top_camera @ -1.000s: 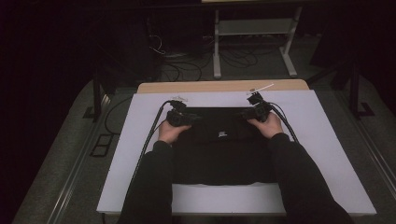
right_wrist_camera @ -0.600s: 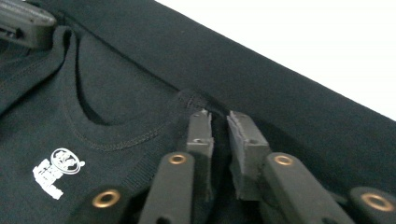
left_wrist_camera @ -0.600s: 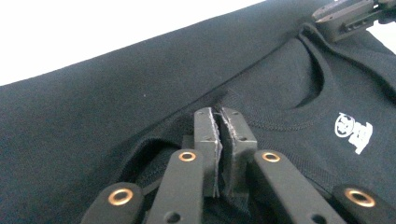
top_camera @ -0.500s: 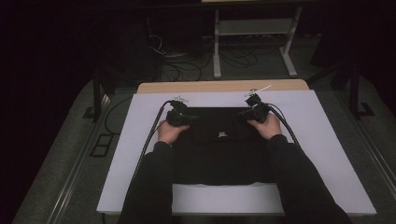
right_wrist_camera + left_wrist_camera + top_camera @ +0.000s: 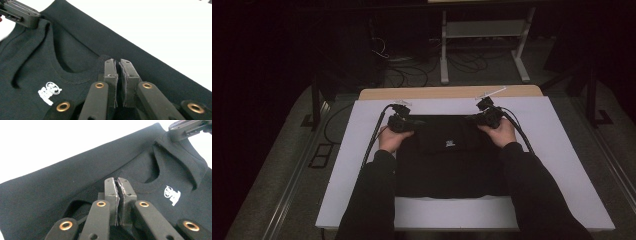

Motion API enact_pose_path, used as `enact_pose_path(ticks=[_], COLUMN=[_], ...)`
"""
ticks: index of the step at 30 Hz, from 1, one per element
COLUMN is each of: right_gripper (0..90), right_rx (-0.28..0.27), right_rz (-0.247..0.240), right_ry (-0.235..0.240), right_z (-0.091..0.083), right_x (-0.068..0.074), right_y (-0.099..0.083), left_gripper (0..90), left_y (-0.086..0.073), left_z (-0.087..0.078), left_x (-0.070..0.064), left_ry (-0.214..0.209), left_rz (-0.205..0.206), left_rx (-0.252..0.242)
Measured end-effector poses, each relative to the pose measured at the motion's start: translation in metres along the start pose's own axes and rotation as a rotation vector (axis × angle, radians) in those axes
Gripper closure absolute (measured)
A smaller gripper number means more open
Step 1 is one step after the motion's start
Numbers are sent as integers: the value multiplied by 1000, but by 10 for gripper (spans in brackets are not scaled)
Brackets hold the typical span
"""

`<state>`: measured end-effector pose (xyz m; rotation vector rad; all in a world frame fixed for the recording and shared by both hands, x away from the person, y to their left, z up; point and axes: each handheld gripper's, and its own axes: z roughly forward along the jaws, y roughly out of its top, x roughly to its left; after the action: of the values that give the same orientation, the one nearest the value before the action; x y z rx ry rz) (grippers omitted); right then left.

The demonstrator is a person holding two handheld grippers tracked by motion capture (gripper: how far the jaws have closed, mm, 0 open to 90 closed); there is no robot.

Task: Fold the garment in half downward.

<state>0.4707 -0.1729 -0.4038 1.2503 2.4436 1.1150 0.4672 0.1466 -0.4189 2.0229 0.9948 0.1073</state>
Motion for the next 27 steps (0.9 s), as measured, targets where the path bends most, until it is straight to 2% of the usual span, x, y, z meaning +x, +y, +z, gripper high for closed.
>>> enact_pose_path(ticks=[5, 8, 9, 11, 12, 13, 14, 16, 22, 24, 25, 27], right_gripper=[833, 837, 841, 841, 842, 842, 842, 842, 842, 842, 842, 842], right_rx=[-7, -19, -18, -19, -26, -29, -29, -42, -48, -58, -64, -64], right_rz=[-12, -8, -4, -3, 5, 11, 11, 26, 36, 46, 49, 47], right_ry=[2, 22, 50, 66, 92, 107, 107, 137, 164, 185, 200, 201], right_z=[-9, -16, -22, -25, -31, -34, -34, -43, -54, -60, -64, -66], right_x=[3, 5, 7, 9, 11, 12, 12, 15, 20, 21, 23, 25], right_y=[2, 4, 4, 3, 2, 1, 1, -6, -20, -27, -35, -39], left_gripper=[855, 855, 855, 856, 856, 856, 856, 856, 857, 858, 858, 859], left_y=[4, 6, 6, 8, 8, 9, 9, 8, -7, -14, -18, -23], left_z=[-7, -12, -13, -17, -19, -23, -23, -25, -28, -31, -32, -35], left_x=[-5, -9, -11, -15, -18, -25, -25, -33, -51, -53, -54, -56], left_ry=[-6, -9, -14, -23, -29, -42, -42, -68, -102, -115, -125, -136], left_rz=[2, 5, 7, 16, 19, 26, 26, 15, 36, 47, 40, 43], left_rx=[-10, -13, -11, -6, -7, -9, -9, -29, -17, -16, -22, -28])
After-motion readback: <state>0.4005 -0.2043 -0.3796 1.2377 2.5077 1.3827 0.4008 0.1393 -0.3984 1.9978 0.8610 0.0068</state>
